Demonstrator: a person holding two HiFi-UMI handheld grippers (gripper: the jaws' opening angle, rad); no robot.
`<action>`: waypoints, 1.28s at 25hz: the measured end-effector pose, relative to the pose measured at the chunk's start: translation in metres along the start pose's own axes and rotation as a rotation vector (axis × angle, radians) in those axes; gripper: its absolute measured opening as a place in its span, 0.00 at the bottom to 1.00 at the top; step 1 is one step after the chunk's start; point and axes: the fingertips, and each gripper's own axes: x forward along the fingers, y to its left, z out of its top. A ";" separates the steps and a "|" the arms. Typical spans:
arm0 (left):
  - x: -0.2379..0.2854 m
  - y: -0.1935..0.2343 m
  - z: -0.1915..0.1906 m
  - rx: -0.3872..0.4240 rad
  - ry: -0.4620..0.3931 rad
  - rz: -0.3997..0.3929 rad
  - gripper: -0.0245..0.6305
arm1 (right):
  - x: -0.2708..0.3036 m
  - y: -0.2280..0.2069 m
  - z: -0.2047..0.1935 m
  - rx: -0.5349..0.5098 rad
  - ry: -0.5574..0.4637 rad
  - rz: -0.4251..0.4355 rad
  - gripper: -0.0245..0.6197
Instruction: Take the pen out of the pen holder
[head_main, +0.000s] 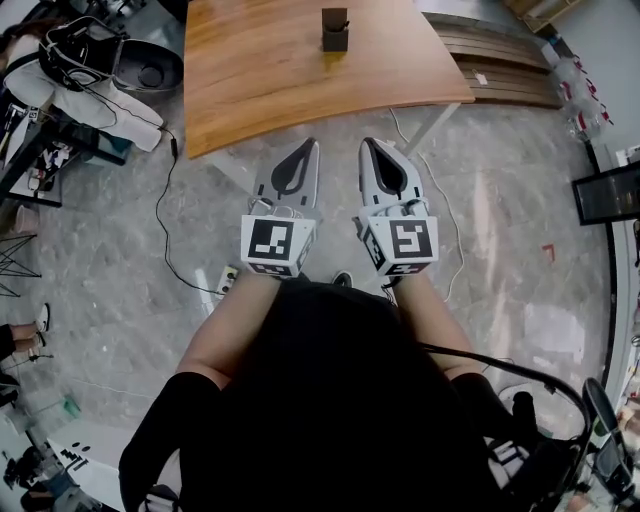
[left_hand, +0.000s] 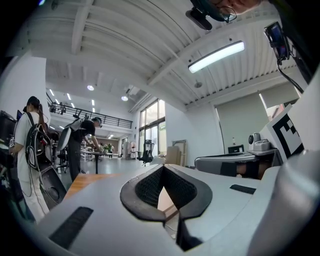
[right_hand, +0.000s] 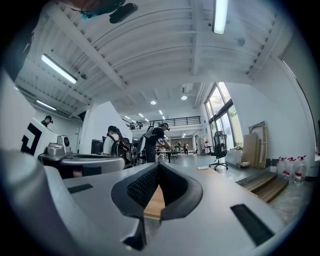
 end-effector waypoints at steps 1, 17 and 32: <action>0.002 -0.003 -0.001 -0.001 -0.001 0.007 0.04 | -0.001 -0.004 -0.002 -0.001 0.004 0.004 0.06; 0.089 0.021 -0.035 -0.031 0.039 0.009 0.04 | 0.068 -0.053 -0.033 0.002 0.063 0.025 0.06; 0.232 0.129 -0.077 -0.053 0.108 -0.033 0.04 | 0.242 -0.098 -0.065 0.038 0.117 0.011 0.06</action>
